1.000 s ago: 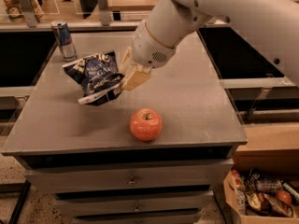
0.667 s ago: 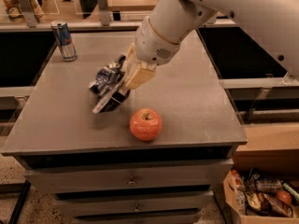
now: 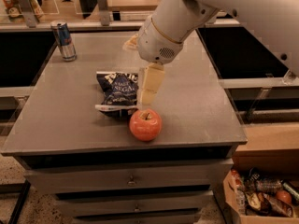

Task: Move blue chip bag near apple

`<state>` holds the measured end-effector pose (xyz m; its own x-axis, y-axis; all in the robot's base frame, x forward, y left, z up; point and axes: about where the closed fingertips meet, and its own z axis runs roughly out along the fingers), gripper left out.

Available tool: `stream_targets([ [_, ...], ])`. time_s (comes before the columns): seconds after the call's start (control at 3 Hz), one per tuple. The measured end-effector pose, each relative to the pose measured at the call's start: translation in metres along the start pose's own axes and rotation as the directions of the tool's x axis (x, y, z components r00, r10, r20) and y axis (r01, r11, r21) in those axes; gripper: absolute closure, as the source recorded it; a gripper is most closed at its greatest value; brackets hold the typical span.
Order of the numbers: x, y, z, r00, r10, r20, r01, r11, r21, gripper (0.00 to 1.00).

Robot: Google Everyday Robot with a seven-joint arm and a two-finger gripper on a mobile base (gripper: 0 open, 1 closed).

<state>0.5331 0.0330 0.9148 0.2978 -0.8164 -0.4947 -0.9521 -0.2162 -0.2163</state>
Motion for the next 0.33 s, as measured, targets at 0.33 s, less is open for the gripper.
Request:
stream_targets([
  [0.33,-0.0001,0.0,0.0,1.0,0.0,0.0,0.0,1.0,0.0,0.0],
])
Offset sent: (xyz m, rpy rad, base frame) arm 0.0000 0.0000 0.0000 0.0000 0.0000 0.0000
